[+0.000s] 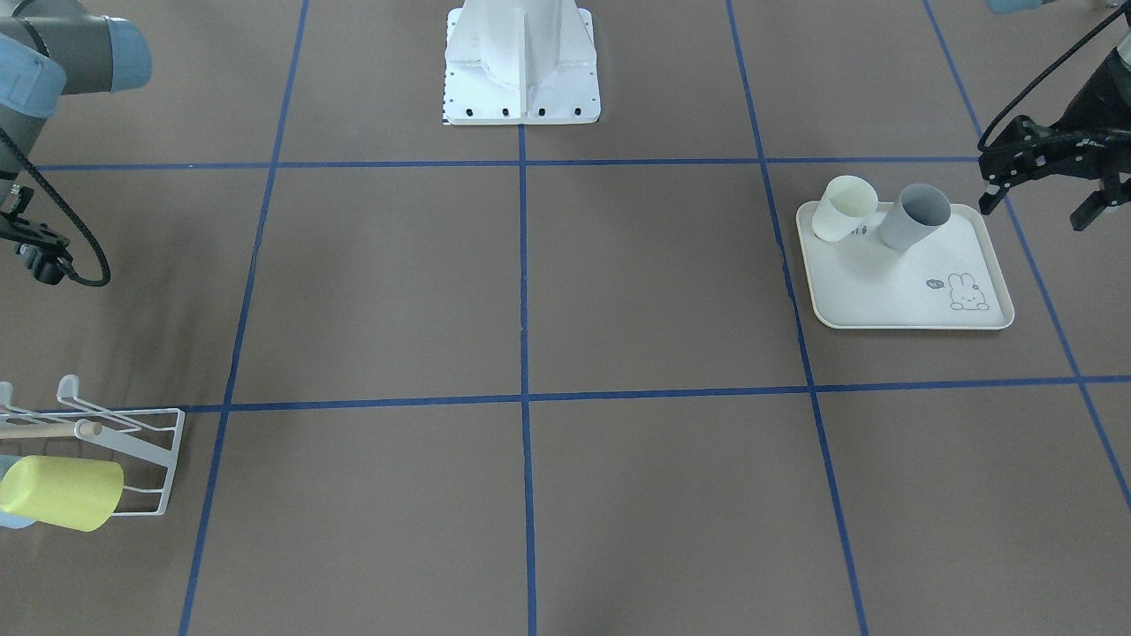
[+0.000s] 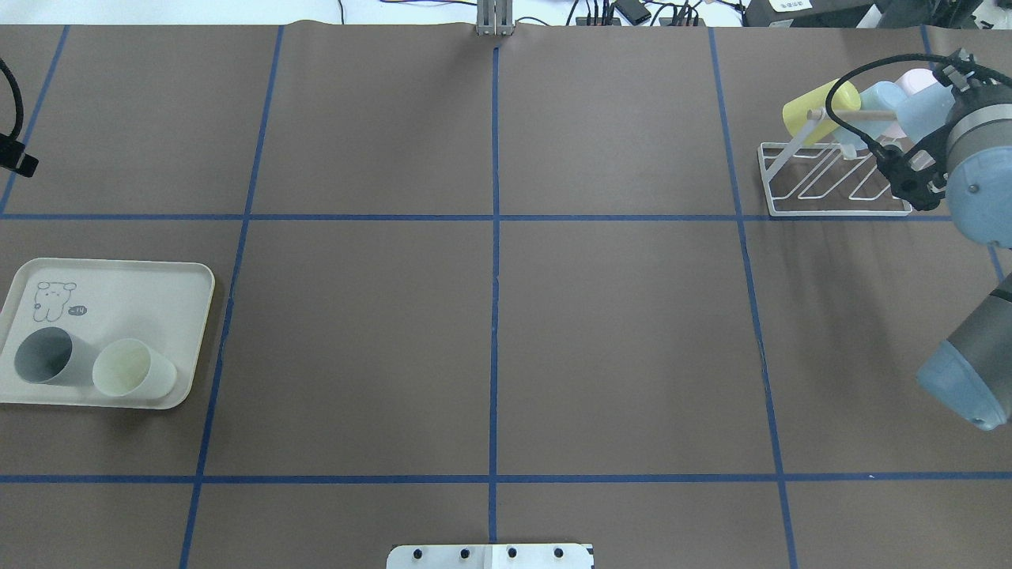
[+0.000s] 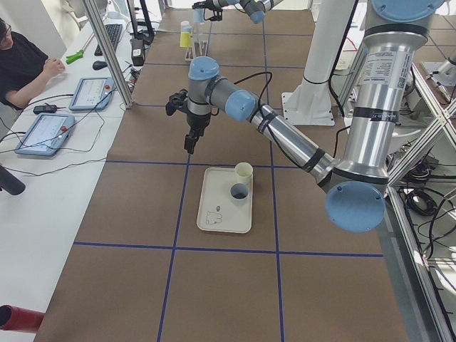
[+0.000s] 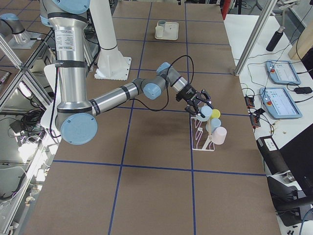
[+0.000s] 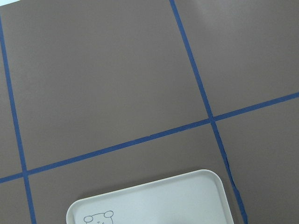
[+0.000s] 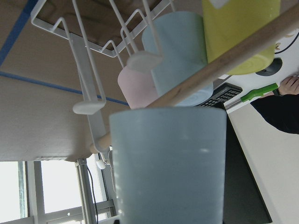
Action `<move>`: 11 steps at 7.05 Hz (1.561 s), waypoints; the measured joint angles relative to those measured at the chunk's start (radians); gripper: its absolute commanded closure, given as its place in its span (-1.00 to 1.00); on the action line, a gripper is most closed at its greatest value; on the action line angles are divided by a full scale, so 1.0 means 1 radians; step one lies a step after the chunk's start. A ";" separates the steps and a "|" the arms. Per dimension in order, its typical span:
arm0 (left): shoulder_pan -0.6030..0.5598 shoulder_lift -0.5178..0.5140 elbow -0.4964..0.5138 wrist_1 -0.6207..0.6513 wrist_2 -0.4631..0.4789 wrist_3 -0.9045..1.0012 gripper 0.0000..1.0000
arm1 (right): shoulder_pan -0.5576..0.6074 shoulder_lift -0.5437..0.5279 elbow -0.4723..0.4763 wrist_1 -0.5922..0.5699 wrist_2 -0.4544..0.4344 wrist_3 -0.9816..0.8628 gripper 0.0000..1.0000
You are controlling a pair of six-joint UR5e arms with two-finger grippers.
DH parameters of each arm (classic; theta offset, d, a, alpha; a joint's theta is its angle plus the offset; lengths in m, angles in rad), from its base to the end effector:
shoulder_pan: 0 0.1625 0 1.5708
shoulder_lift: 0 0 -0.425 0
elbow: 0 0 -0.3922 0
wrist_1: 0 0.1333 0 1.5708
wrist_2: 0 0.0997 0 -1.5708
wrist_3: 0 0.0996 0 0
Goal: Transfer IKEA cup to right arm and place on rack
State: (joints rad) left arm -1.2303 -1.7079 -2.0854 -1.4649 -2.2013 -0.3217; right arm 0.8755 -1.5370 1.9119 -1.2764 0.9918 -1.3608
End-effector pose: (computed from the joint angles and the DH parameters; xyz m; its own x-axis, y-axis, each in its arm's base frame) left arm 0.0956 -0.4933 0.3626 0.7156 0.2749 -0.6422 -0.0624 0.9408 0.3332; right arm -0.1820 -0.5113 0.4472 -0.3121 -0.6464 -0.6963 0.9460 -0.1439 -0.2904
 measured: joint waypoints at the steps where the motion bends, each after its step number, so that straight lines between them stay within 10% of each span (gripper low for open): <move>1: 0.000 0.000 0.000 0.000 0.000 0.000 -1.00 | -0.010 -0.005 0.000 -0.002 0.001 0.002 0.45; 11: 0.000 0.001 0.002 0.000 -0.001 0.001 -1.00 | -0.051 -0.001 -0.056 0.001 -0.004 0.005 0.38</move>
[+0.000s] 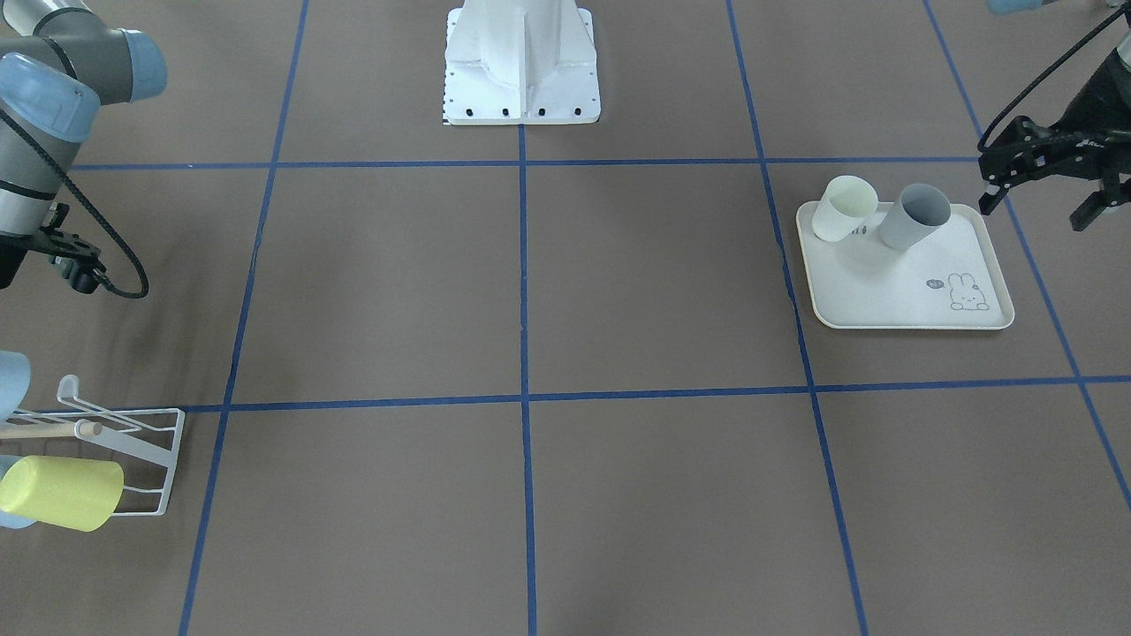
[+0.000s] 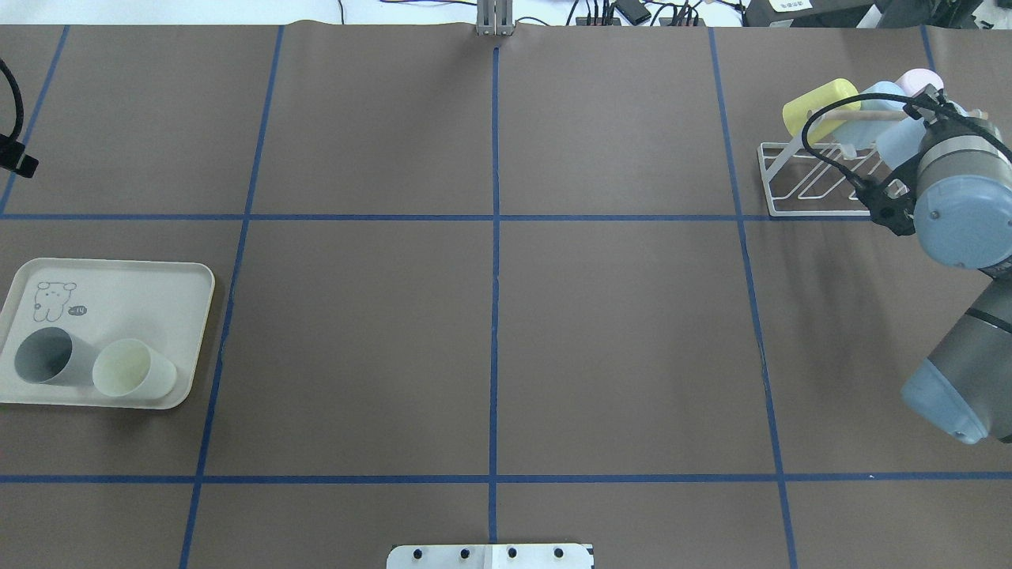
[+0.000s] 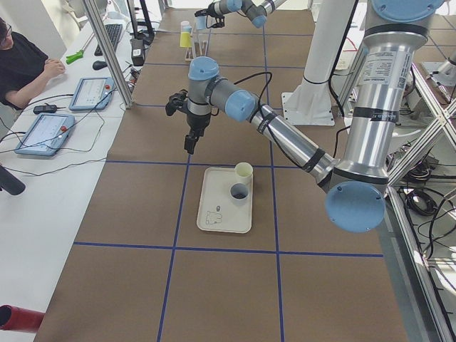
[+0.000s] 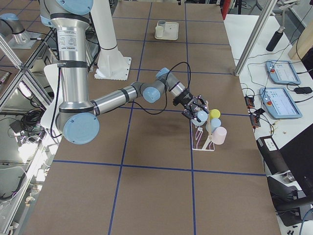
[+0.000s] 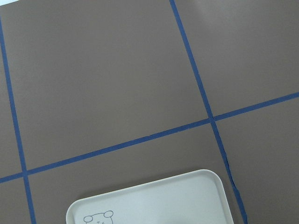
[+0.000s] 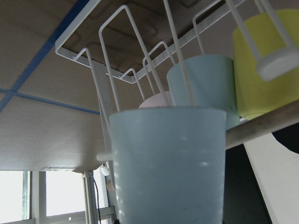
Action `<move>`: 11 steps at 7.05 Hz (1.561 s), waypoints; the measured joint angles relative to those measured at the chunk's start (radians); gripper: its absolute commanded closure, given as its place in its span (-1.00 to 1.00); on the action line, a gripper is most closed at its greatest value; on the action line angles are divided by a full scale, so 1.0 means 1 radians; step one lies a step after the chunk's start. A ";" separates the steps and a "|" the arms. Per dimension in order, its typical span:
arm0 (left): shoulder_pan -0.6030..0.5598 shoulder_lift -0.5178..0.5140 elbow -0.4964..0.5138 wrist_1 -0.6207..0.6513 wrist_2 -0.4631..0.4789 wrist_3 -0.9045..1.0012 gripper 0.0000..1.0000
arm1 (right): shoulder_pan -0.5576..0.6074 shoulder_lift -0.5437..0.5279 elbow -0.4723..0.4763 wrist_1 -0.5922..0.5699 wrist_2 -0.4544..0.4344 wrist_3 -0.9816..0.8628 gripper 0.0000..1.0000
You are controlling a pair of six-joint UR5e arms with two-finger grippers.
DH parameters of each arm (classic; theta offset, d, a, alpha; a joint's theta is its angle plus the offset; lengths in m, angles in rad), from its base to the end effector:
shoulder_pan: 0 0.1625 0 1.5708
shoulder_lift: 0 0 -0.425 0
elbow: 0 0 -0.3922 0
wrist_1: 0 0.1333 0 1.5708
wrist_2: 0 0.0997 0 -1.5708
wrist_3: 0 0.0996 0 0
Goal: Transfer IKEA cup to right arm and place on rack
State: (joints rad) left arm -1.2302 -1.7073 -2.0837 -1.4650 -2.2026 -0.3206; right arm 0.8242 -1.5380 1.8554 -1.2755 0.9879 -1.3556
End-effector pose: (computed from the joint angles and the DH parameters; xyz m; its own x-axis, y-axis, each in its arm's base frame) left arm 0.0959 -0.4934 0.3636 0.7151 0.2749 -0.6427 -0.0638 0.9413 0.3316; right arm -0.2123 -0.5065 0.4756 -0.3660 -0.6581 -0.6580 0.9273 -0.1987 -0.3171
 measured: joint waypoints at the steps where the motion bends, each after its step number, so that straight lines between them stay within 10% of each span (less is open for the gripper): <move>1: 0.000 0.000 0.001 0.000 0.000 0.000 -1.00 | -0.004 0.001 -0.007 0.000 0.000 0.000 0.34; 6: 0.000 -0.001 0.003 0.000 0.000 0.000 -1.00 | -0.027 0.002 -0.022 -0.006 -0.014 -0.012 -0.03; 8: 0.001 -0.001 0.004 0.000 0.000 0.000 -1.00 | -0.031 0.003 -0.021 -0.005 -0.017 -0.017 -0.44; 9: 0.001 -0.001 0.004 0.000 0.000 0.000 -1.00 | -0.032 0.002 -0.020 -0.002 -0.017 -0.017 -0.97; 11: 0.001 -0.001 0.004 0.000 0.000 0.000 -1.00 | -0.033 0.003 -0.018 0.003 -0.016 -0.017 -0.98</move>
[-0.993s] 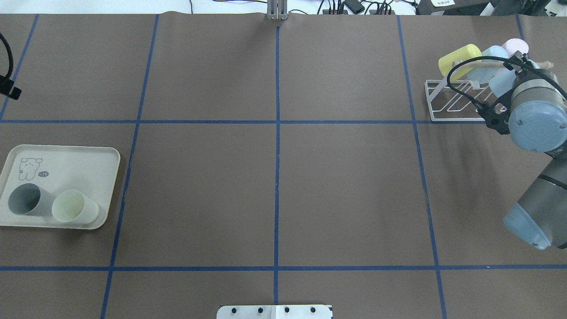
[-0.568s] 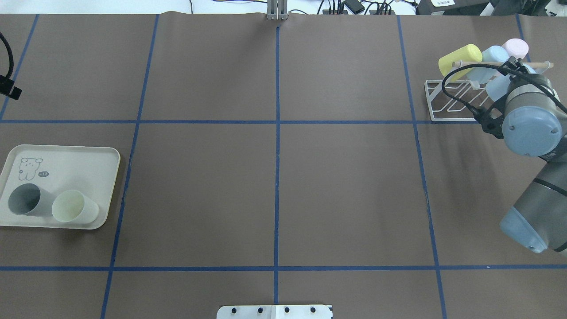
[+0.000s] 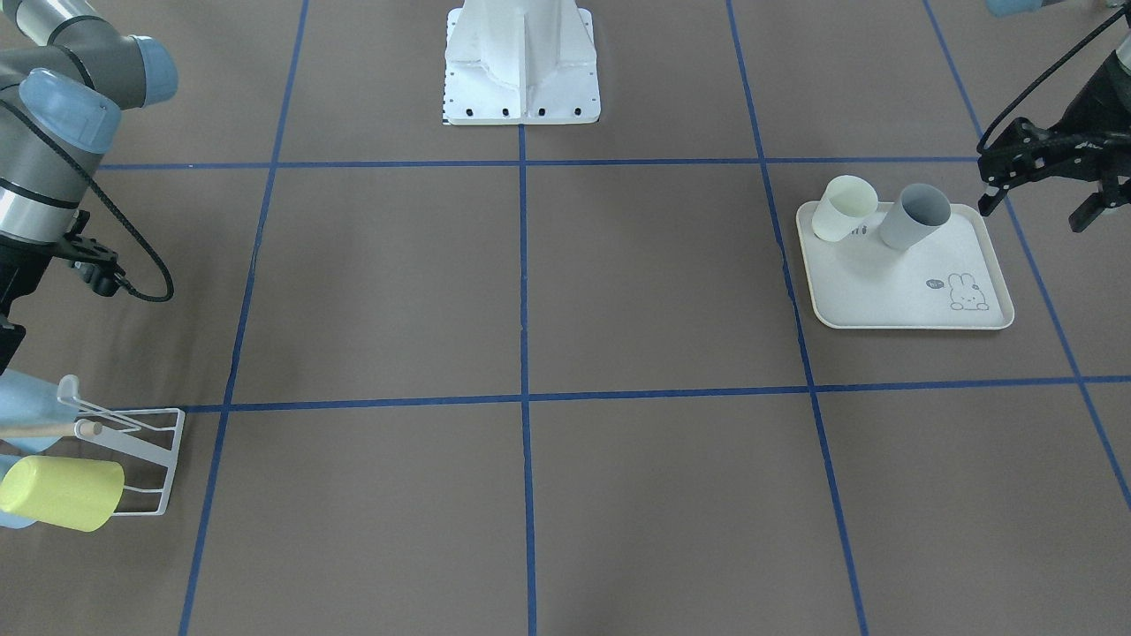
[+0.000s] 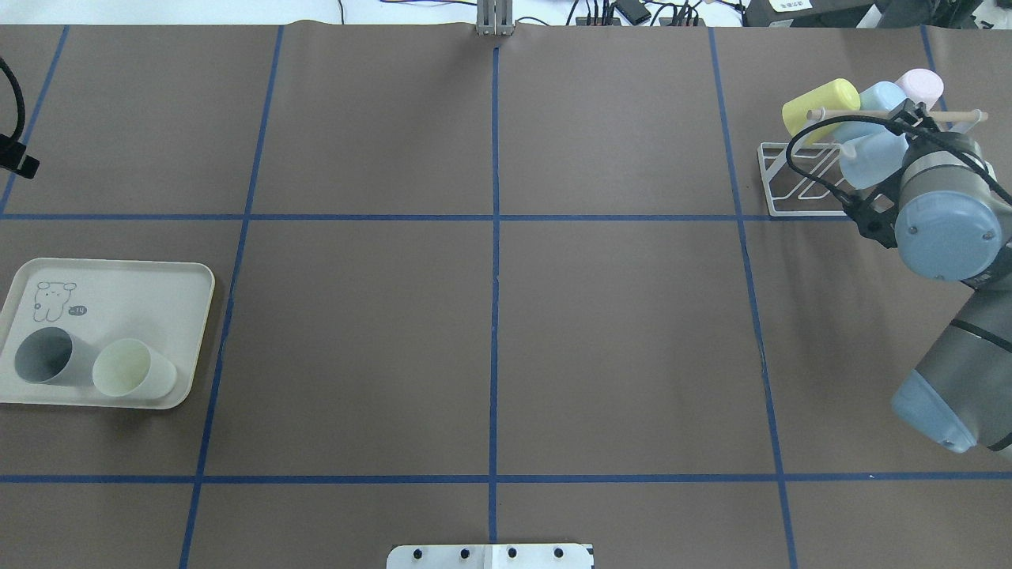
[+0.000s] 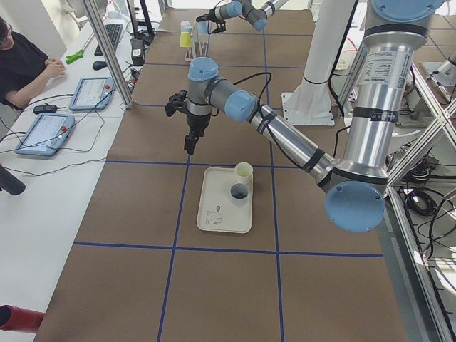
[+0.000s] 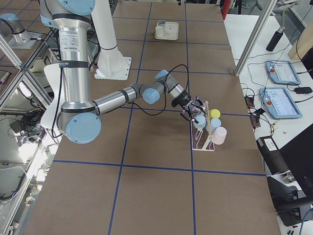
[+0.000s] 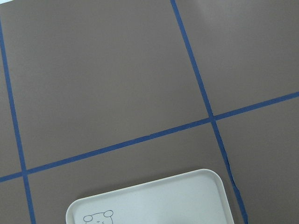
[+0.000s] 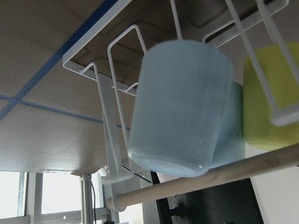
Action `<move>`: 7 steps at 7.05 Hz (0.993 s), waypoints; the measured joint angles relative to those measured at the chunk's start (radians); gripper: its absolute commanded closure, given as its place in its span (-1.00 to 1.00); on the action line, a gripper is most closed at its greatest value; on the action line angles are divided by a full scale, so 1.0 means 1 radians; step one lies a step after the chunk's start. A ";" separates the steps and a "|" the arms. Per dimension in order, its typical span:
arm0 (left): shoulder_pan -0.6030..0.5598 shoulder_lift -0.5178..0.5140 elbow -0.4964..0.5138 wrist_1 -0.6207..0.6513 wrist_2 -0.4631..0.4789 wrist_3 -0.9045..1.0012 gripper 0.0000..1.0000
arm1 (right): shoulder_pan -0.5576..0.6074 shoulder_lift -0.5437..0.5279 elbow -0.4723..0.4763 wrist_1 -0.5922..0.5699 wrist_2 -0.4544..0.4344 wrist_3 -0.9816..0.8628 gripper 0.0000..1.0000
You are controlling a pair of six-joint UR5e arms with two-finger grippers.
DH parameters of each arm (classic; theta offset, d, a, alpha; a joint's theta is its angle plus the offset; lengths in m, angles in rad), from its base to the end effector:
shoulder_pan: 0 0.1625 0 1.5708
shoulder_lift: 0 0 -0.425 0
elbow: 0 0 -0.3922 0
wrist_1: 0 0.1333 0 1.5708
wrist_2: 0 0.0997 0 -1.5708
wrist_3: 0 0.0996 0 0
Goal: Transfer IKEA cup to right arm and place on rack
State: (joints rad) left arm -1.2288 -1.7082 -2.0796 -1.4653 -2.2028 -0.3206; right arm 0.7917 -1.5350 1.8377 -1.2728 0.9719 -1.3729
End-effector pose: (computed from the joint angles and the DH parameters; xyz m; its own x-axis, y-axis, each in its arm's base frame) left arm 0.0969 -0.4943 0.3649 0.7152 0.2742 -0.6429 -0.0655 0.9421 0.3289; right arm -0.2294 -0.5019 0.4818 -0.4088 -0.6451 -0.6456 0.9097 -0.2313 -0.3448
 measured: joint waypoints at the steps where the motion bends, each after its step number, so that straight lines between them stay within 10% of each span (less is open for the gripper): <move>1: 0.000 0.000 0.001 0.000 0.000 0.000 -1.00 | 0.000 0.002 0.002 0.001 0.000 0.000 -0.97; 7: -0.003 0.114 -0.001 -0.140 0.017 0.015 -1.00 | 0.010 0.085 0.134 -0.009 0.222 0.308 -0.97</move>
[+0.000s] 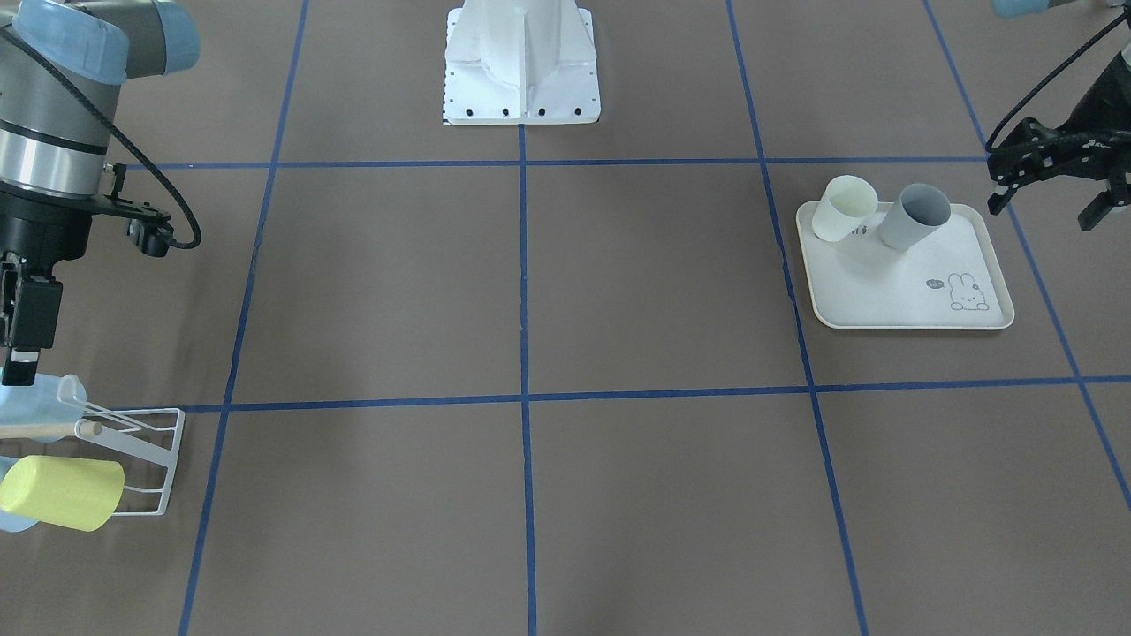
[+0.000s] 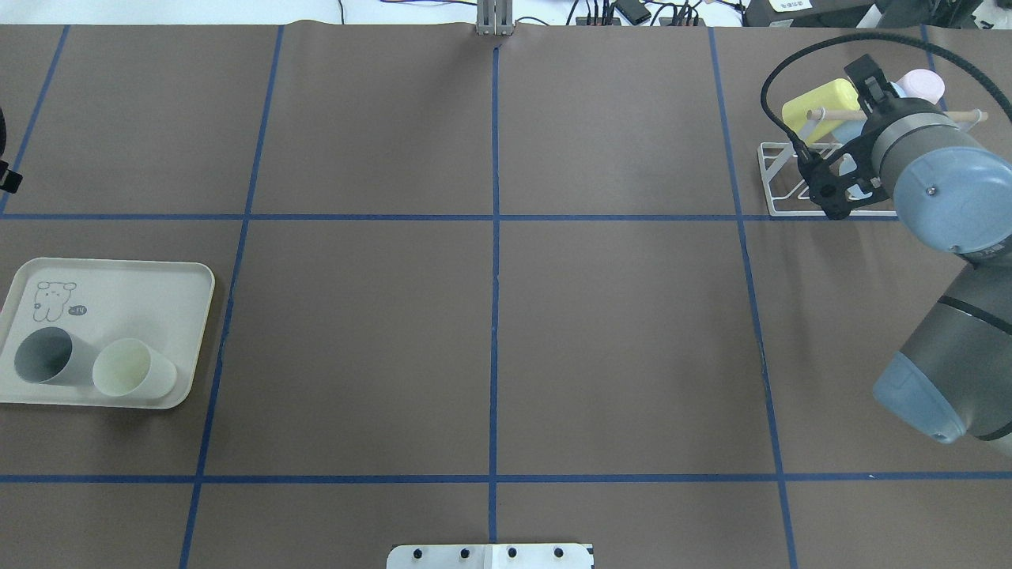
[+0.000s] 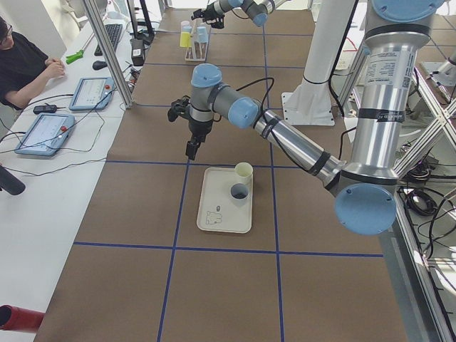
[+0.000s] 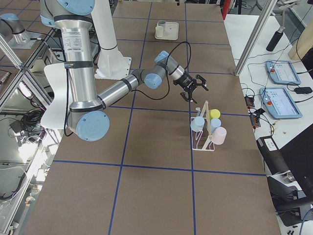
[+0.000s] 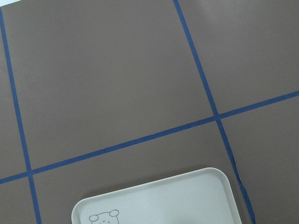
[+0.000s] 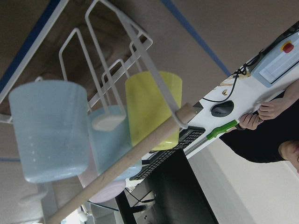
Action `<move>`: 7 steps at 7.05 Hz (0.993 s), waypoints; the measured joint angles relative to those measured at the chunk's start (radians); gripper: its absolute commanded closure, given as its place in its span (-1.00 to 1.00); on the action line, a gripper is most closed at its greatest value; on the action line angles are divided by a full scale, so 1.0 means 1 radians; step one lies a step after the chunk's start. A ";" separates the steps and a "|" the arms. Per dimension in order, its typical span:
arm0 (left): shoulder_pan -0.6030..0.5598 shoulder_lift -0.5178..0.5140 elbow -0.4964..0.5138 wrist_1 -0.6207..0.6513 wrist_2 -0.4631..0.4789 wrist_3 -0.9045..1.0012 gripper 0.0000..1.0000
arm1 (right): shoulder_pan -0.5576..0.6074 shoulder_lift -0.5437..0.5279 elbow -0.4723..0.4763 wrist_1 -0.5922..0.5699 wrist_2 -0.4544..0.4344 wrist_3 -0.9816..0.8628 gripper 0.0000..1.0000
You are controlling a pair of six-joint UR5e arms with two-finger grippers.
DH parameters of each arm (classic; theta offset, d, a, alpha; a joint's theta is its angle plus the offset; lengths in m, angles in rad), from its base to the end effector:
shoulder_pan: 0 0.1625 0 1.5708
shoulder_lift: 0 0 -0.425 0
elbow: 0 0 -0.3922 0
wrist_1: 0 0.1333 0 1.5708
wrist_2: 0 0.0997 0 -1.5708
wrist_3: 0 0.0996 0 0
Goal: Transfer IKEA cup to right arm and place on rack
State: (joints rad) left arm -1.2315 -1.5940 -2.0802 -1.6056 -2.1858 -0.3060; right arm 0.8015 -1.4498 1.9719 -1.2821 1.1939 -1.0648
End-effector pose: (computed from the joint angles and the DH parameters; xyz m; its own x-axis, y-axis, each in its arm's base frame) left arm 0.0868 -0.4737 0.4033 0.7206 0.2985 -0.6258 -0.0667 0.9283 0.3659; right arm -0.2445 -0.4969 0.3803 -0.0055 -0.6535 -0.7569 0.9789 -0.1582 0.1295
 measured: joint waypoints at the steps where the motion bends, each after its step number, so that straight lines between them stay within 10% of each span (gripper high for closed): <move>1: 0.001 0.063 0.003 -0.089 0.001 -0.003 -1.00 | 0.000 0.002 0.017 0.002 0.104 0.171 -0.97; 7: 0.087 0.299 0.084 -0.538 0.049 -0.289 -1.00 | -0.024 0.164 0.026 0.001 0.623 1.236 -0.97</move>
State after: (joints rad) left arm -1.1445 -1.2947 -1.9960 -2.1440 -2.1364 -0.5955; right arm 0.7779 -1.2855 1.9982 -1.2808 1.8171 0.1710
